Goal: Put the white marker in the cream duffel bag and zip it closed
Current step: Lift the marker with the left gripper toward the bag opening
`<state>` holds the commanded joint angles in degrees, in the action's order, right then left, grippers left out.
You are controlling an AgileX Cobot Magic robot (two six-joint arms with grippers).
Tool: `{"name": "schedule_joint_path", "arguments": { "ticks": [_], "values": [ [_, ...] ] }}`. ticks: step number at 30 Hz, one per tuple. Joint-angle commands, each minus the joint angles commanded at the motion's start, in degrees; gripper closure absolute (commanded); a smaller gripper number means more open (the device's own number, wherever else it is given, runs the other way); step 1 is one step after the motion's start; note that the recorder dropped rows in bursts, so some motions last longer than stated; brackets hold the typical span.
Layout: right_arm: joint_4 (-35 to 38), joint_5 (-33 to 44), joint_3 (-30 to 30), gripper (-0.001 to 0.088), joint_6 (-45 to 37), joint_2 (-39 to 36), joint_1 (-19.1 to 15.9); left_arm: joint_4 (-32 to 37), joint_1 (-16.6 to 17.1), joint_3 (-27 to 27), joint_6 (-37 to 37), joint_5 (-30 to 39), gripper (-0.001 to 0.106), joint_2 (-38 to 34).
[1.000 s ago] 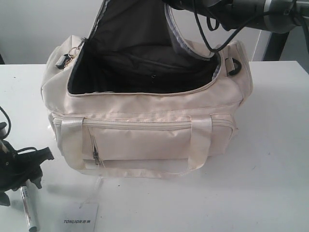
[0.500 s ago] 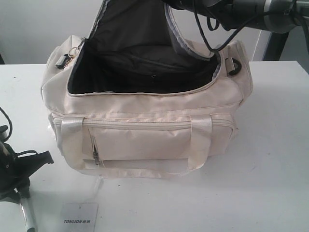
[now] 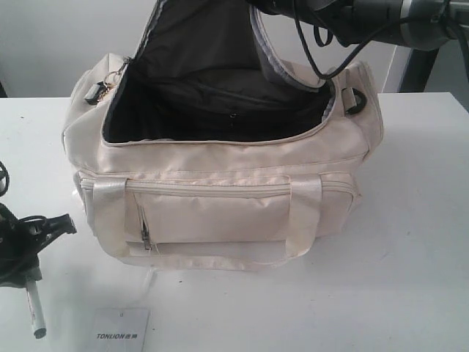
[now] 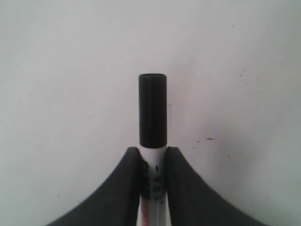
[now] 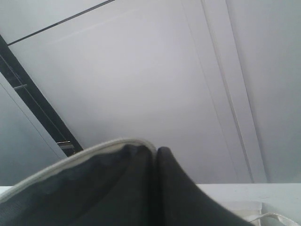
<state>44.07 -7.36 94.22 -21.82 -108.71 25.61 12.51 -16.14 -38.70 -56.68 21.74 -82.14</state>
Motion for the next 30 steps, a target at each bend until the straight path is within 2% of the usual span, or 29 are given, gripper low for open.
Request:
{"name": "schedule_joint_path", "arguments": {
  "ticks": [15, 30],
  "values": [
    [0.0, 0.0, 0.0, 0.0868, 0.0, 0.0, 0.0, 18.45, 0.0, 0.0, 0.11, 0.22, 0.105, 14.78],
    [0.0, 0.0, 0.0, 0.0868, 0.0, 0.0, 0.0, 29.56, 0.0, 0.0, -0.11, -8.38, 0.105, 22.92]
  ]
}}
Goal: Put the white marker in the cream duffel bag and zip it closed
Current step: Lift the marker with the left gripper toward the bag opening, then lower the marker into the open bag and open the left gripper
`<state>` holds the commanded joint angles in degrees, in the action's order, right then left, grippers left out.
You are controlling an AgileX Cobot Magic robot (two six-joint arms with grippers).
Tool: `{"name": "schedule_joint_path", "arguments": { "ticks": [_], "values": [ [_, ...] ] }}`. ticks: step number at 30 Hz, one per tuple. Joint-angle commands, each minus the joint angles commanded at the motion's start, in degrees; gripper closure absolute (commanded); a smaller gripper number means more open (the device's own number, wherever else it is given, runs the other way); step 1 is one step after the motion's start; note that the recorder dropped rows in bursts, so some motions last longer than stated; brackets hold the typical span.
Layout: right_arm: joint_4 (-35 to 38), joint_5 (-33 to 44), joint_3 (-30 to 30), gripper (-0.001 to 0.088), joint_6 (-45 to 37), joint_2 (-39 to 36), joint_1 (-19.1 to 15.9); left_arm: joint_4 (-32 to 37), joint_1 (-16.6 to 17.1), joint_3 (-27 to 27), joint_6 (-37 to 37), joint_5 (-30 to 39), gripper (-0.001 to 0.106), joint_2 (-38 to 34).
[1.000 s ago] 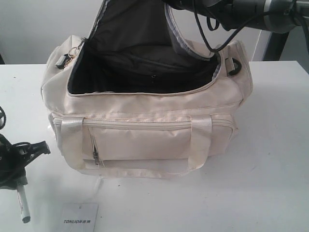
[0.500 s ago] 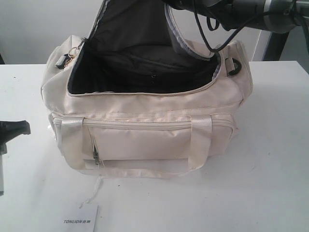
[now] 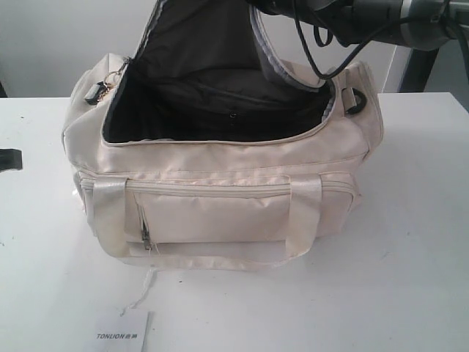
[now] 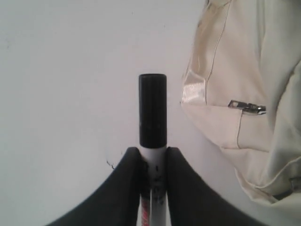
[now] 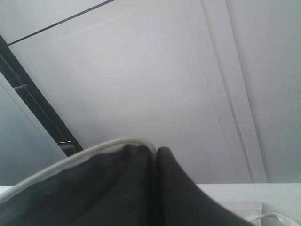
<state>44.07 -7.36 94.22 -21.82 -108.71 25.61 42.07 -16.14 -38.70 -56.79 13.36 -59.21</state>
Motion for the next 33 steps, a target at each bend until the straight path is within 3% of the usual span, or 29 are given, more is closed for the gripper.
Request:
{"name": "schedule_joint_path", "arguments": {
  "ticks": [7, 13, 16, 21, 25, 30, 33],
  "values": [
    [0.0, 0.0, 0.0, 0.0868, 0.0, 0.0, 0.0, 5.05, 0.0, 0.0, 0.0, -12.93, 0.105, 2.16],
    [0.0, 0.0, 0.0, 0.0868, 0.0, 0.0, 0.0, 3.9, 0.0, 0.0, 3.21, -32.05, 0.105, 2.16],
    [0.0, 0.0, 0.0, 0.0868, 0.0, 0.0, 0.0, -1.15, 0.0, 0.0, 7.64, -39.9, 0.105, 2.16],
    [0.0, 0.0, 0.0, 0.0868, 0.0, 0.0, 0.0, -16.34, 0.0, 0.0, 21.34, -55.98, 0.105, -1.48],
    [0.0, 0.0, 0.0, 0.0868, 0.0, 0.0, 0.0, -19.18, 0.0, 0.0, 22.37, -61.01, 0.105, -4.96],
    [0.0, 0.0, 0.0, 0.0868, 0.0, 0.0, 0.0, -20.4, 0.0, 0.0, 21.88, -72.68, 0.105, -10.64],
    [0.0, 0.0, 0.0, 0.0868, 0.0, 0.0, 0.0, -22.58, 0.0, 0.0, 20.8, -75.45, 0.105, -13.33]
  ]
}}
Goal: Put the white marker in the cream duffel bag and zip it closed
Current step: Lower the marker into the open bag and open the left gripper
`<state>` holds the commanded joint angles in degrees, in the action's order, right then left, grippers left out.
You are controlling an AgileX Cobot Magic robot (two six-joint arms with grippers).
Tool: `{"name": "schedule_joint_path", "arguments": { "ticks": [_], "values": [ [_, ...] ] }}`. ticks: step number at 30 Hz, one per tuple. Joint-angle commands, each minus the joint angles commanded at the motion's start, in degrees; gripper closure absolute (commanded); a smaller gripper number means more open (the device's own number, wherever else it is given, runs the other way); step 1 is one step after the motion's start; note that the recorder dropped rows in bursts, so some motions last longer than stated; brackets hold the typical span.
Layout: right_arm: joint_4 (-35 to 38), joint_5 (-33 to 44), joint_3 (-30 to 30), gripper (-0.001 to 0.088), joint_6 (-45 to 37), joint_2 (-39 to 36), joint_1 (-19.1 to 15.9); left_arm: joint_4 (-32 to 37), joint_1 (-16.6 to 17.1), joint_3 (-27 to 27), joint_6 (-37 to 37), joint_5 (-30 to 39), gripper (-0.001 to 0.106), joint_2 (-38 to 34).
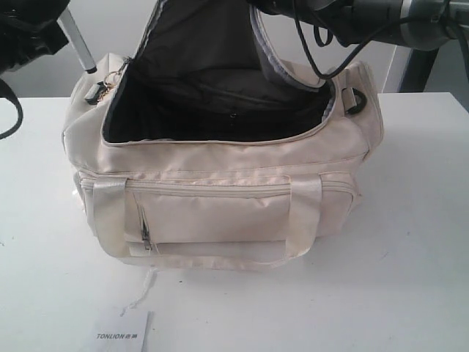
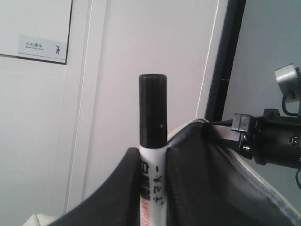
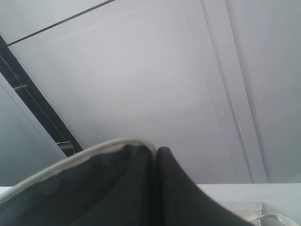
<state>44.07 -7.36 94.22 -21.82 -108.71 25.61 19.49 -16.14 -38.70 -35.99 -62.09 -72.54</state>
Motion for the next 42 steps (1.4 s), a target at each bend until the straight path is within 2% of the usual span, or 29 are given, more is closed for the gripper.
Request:
{"name": "schedule_joint_path", "arguments": {
  "ticks": [7, 14, 23, 25, 30, 34, 39, 42],
  "values": [
    [0.0, 0.0, 0.0, 0.0868, 0.0, 0.0, 0.0, 0.03, 0.0, -0.35, 0.0, -7.88, 0.105, -6.56],
    [0.0, 0.0, 0.0, 0.0868, 0.0, 0.0, 0.0, 3.4, 0.0, -4.05, -0.23, -7.88, 0.105, -12.31],
    [0.0, 0.0, 0.0, 0.0868, 0.0, 0.0, 0.0, 13.17, 0.0, -10.3, 2.97, -7.88, 0.104, -16.56],
    [0.0, 0.0, 0.0, 0.0868, 0.0, 0.0, 0.0, 14.53, 0.0, -11.02, 2.97, -7.88, 0.097, -17.05],
    [0.0, 0.0, 0.0, 0.0868, 0.0, 0.0, 0.0, 14.5, -0.56, -11.77, 2.97, -6.46, 0.059, -17.18],
    [0.0, 0.0, 0.0, 0.0868, 0.0, 0.0, 0.0, 14.95, -0.7, -11.9, 2.97, -6.72, 0.038, -17.18],
    [0.0, 0.0, 0.0, 0.0868, 0.0, 0.0, 0.0, 14.95, -0.7, -11.9, 2.97, -6.72, 0.038, -17.18],
    [0.0, 0.0, 0.0, 0.0868, 0.0, 0.0, 0.0, 14.95, -0.59, -11.9, 2.97, -6.96, 0.05, -17.07]
  ]
}}
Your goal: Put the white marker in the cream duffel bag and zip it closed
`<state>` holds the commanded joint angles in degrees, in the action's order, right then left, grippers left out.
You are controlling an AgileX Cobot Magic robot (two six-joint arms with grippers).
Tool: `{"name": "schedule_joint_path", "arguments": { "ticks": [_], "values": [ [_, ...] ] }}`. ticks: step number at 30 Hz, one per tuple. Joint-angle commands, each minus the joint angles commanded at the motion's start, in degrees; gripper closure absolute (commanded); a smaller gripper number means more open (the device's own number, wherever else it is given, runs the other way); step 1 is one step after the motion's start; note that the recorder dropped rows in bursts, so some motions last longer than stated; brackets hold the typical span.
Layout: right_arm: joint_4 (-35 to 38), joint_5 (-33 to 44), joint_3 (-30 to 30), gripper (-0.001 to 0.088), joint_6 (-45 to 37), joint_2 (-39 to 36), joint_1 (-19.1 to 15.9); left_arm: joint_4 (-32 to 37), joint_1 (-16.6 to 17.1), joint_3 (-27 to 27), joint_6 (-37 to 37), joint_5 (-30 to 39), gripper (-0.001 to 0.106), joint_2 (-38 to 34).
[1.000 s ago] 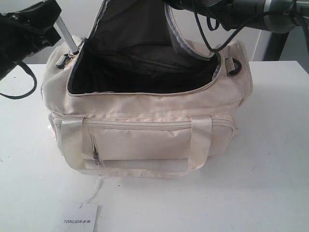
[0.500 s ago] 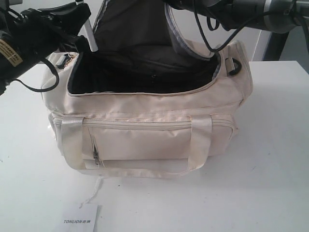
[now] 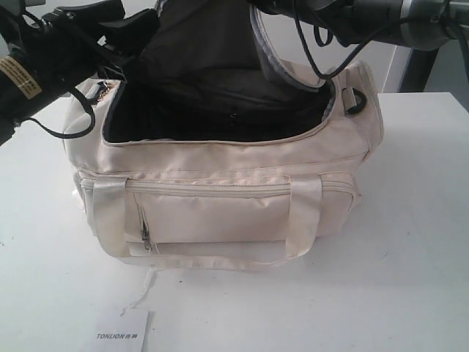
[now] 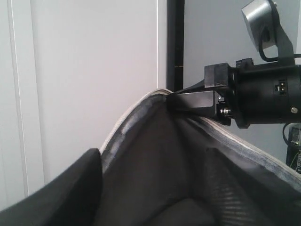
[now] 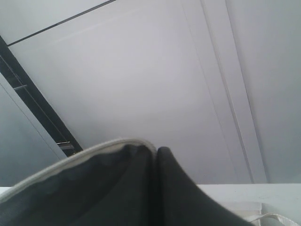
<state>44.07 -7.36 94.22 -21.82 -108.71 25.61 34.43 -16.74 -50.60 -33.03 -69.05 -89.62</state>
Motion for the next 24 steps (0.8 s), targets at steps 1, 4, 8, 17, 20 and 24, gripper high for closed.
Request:
{"name": "schedule_joint_path", "arguments": {
  "ticks": [1, 4, 8, 17, 20, 24],
  "values": [
    [0.0, 0.0, 0.0, 0.0868, 0.0, 0.0, 0.0, 0.0, 0.0, 0.0, 0.0, 0.0, 0.057, 0.08],
    [0.0, 0.0, 0.0, 0.0868, 0.0, 0.0, 0.0, 0.0, 0.0, 0.0, 0.0, 0.5, 0.081, 1.14],
    [0.0, 0.0, 0.0, 0.0868, 0.0, 0.0, 0.0, -0.1, 0.0, 0.0, 2.27, 4.58, 0.105, 4.03],
    [0.0, 0.0, 0.0, 0.0868, 0.0, 0.0, 0.0, -9.03, 1.75, -0.23, 5.99, 23.21, 0.105, 11.03],
    [0.0, 0.0, 0.0, 0.0868, 0.0, 0.0, 0.0, -13.72, 5.28, -0.23, 2.91, 21.94, 0.105, 11.7],
    [0.0, 0.0, 0.0, 0.0868, 0.0, 0.0, 0.0, -19.46, 11.33, -0.23, -3.04, 23.09, 0.105, 11.84]
  ]
}}
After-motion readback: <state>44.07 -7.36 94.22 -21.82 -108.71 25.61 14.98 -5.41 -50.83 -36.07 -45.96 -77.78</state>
